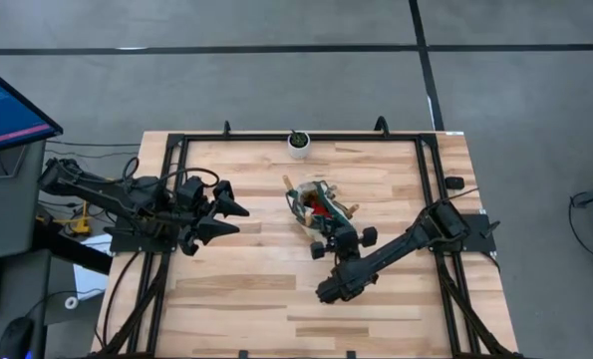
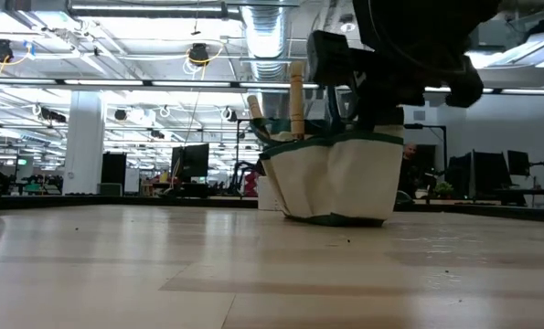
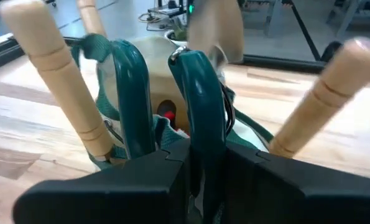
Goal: Pick & Place Garden tools in Gardening bag
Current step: Put the black shear scissors into the green gardening bag, then return to Home Position
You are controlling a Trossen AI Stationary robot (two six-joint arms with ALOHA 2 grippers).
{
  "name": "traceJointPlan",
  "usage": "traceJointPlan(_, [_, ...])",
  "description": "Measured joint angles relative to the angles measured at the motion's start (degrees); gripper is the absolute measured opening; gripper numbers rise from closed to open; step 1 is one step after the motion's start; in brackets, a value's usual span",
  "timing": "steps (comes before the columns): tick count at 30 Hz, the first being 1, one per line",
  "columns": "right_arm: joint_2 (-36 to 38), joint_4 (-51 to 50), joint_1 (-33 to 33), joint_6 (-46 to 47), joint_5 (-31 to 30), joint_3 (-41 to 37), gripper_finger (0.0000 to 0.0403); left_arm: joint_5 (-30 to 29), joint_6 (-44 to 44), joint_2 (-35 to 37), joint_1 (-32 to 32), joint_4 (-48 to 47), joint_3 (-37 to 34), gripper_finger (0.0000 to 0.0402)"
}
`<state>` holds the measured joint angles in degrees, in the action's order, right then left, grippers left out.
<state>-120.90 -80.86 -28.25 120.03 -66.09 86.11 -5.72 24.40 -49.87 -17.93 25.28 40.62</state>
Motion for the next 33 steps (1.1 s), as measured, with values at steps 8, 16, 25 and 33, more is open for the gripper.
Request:
traceJointPlan(8, [0.0, 2.8, -0.1, 0.7, 1.6, -0.9, 0.0055, 0.0, 0.0, 0.0, 0.0, 0.0, 0.0, 0.0213])
traceJointPlan(16, [1.3, 1.8, -0.5, -0.6, 2.9, -0.9, 0.0178, 0.0, 0.0, 0.0, 0.0, 0.0, 0.0, 0.0213])
traceJointPlan(25, [8.1, -1.4, -0.8, -6.0, 3.5, -0.9, 0.0271, 0.0, 0.0, 0.0, 0.0, 0.0, 0.0, 0.0213])
traceJointPlan(33, [20.7, -3.0, -1.9, -14.7, -1.4, -0.9, 0.0276, -3.3, -0.1, 2.2, 0.4, -0.5, 0.0, 0.0213])
